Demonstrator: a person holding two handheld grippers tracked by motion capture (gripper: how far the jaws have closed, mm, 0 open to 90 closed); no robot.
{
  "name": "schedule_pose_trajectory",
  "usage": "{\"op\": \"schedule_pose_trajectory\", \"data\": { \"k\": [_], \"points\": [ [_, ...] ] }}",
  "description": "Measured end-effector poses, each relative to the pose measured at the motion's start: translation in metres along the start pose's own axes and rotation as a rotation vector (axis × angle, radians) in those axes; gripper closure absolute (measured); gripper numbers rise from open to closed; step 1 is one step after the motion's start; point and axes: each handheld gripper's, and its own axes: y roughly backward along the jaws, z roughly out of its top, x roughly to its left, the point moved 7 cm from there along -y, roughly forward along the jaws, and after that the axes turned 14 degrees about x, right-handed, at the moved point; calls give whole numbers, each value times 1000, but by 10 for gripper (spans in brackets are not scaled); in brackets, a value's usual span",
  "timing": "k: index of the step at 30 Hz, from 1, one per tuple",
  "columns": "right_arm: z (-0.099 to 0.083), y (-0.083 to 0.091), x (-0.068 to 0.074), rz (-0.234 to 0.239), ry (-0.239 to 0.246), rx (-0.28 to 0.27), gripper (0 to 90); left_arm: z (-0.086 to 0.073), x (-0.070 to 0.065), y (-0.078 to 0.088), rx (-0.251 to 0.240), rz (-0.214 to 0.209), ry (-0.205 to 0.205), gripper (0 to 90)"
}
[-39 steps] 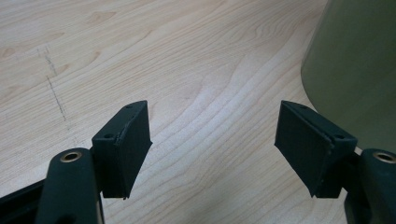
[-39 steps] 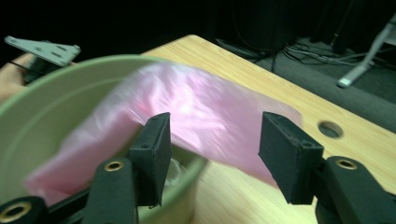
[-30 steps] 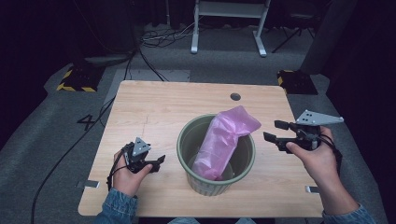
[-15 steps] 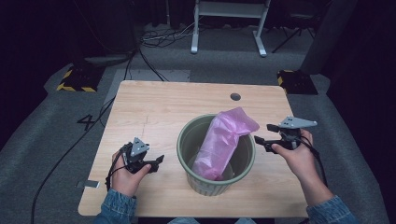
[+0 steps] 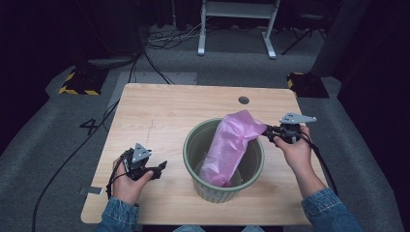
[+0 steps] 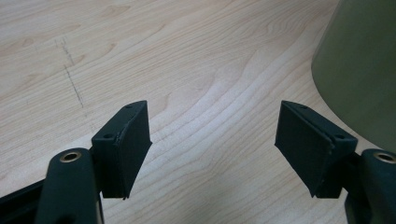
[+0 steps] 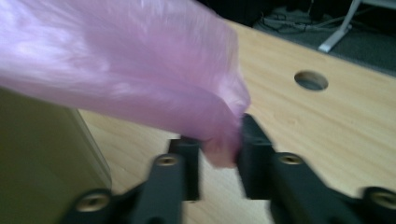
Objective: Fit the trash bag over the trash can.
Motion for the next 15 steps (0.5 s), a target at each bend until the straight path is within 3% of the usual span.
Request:
{"op": "schedule_pose_trajectory", "data": {
  "k": [3,8,15],
  "points": [
    [15,16,1,-14,15,-67,879,3,-1,1,-6,-2,-4,265],
    [33,40,4,-39,53,-133,881,7,0,6,-25,-10,-1,266],
    [62,78,23,-88,160,-193,874,12,1,16,-40,-15,-13,267]
  ]
}}
